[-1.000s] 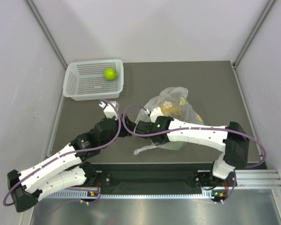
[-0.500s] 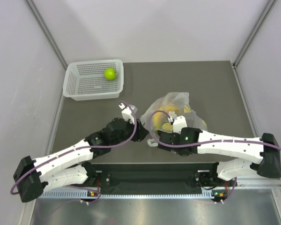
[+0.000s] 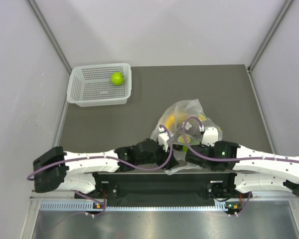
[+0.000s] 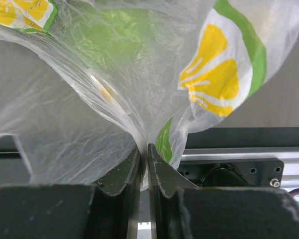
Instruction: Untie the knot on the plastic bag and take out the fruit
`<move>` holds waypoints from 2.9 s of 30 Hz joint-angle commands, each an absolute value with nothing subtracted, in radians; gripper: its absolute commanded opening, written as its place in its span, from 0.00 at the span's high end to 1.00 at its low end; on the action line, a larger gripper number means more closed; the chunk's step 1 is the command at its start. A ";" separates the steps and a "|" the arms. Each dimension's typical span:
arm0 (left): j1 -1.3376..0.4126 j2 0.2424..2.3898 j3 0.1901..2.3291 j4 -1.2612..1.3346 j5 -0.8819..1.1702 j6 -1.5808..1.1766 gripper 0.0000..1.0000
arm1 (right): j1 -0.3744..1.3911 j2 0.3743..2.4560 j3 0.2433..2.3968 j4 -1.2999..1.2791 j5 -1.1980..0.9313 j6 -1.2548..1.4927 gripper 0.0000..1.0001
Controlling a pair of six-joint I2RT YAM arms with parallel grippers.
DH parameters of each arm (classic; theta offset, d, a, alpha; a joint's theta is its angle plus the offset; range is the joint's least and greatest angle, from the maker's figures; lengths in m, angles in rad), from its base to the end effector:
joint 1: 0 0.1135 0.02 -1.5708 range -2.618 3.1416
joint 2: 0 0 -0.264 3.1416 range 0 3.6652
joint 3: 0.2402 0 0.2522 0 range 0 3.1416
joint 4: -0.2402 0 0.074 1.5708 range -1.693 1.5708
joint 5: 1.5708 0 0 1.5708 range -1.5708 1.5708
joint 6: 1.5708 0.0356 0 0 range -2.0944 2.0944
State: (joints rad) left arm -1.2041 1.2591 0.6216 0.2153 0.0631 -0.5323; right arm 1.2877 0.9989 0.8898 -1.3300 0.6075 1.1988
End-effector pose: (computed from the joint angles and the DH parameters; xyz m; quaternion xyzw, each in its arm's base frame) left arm 0.0952 -0.2543 0.2223 0.2928 0.7866 -0.4315 0.3307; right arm 0.0588 0.1294 0.2661 -0.0226 0.9521 -0.0366 0.3028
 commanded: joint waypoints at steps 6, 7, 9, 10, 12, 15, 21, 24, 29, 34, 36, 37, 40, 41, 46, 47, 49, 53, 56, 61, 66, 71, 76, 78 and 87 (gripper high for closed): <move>-1.342 1.472 0.686 0.394 0.078 -0.554 0.76 | 1.305 0.928 0.874 -1.319 0.618 1.224 0.90; -1.356 1.485 0.690 0.399 0.065 -0.554 0.78 | 1.307 0.928 0.870 -1.309 0.617 1.221 0.89; -1.391 1.508 0.692 0.403 0.049 -0.561 0.83 | 1.307 0.925 0.856 -1.290 0.615 1.223 0.88; -1.399 1.514 0.690 0.403 0.040 -0.568 0.85 | 1.307 0.922 0.850 -1.282 0.615 1.224 0.87; -1.433 1.517 0.684 0.403 0.015 -0.574 0.87 | 1.307 0.905 0.836 -1.255 0.615 1.226 0.86; -1.482 1.531 0.680 0.403 -0.043 -0.586 0.89 | 1.307 0.876 0.813 -1.227 0.629 1.242 0.85; -1.558 1.537 0.693 0.377 -0.239 -0.609 0.74 | 1.307 0.847 0.769 -1.148 0.638 1.252 0.80; -1.565 1.416 0.693 0.252 -0.395 -0.632 0.46 | 1.307 0.850 0.755 -1.109 0.629 1.236 0.76; -1.563 1.264 0.736 0.056 -0.606 -0.620 0.13 | 1.307 0.842 0.732 -1.059 0.623 1.212 0.75; -1.557 1.300 0.833 -0.061 -0.753 -0.626 0.04 | 1.305 0.842 0.726 -1.026 0.621 1.184 0.75; -1.543 1.351 0.903 -0.127 -0.759 -0.647 0.05 | 1.307 0.847 0.730 -1.020 0.626 1.177 0.74; -1.533 1.405 0.926 -0.150 -0.764 -0.663 0.06 | 1.305 0.848 0.736 -1.019 0.626 1.172 0.74; -1.519 1.466 0.968 -0.146 -0.740 -0.643 0.12 | 1.305 0.848 0.745 -1.019 0.629 1.164 0.73; -1.514 1.474 0.968 -0.111 -0.707 -0.621 0.14 | 1.305 0.841 0.747 -1.019 0.629 1.161 0.73; -1.471 1.509 0.962 -0.074 -0.637 -0.609 0.24 | 1.305 0.807 0.758 -1.031 0.647 1.163 0.73; -1.463 1.514 0.956 -0.065 -0.626 -0.603 0.25 | 1.304 0.799 0.756 -1.032 0.650 1.161 0.73; -1.434 1.531 0.940 -0.037 -0.577 -0.604 0.26 | 1.305 0.793 0.756 -1.035 0.652 1.163 0.73; -1.398 1.557 0.916 0.060 -0.528 -0.558 0.25 | 1.304 0.798 0.753 -1.034 0.646 1.158 0.73; -1.355 1.603 0.940 0.087 -0.460 -0.535 0.25 | 1.305 0.804 0.755 -1.031 0.646 1.160 0.72; -1.298 1.678 0.969 0.104 -0.411 -0.494 0.25 | 1.304 0.804 0.762 -1.031 0.649 1.157 0.72; -1.243 1.735 0.983 0.132 -0.368 -0.469 0.25 | 1.302 0.813 0.767 -1.029 0.650 1.155 0.72; -1.215 1.769 0.974 0.198 -0.301 -0.442 0.25 | 1.302 0.825 0.770 -1.022 0.650 1.152 0.72; -1.203 1.813 0.982 0.227 -0.253 -0.425 0.32 | 1.301 0.836 0.770 -1.015 0.649 1.154 0.72; -1.200 1.819 0.977 0.226 -0.249 -0.423 0.36 | 1.299 0.836 0.770 -1.012 0.649 1.152 0.73; -1.198 1.824 0.928 0.225 -0.259 -0.425 0.24 | 1.289 0.848 0.770 -0.980 0.647 1.141 0.73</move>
State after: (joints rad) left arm -1.2037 1.7912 0.9520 0.2340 -0.2646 -0.4343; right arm 1.2881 0.8364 0.7269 -1.0401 0.6277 1.1526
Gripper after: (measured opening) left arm 0.740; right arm 0.269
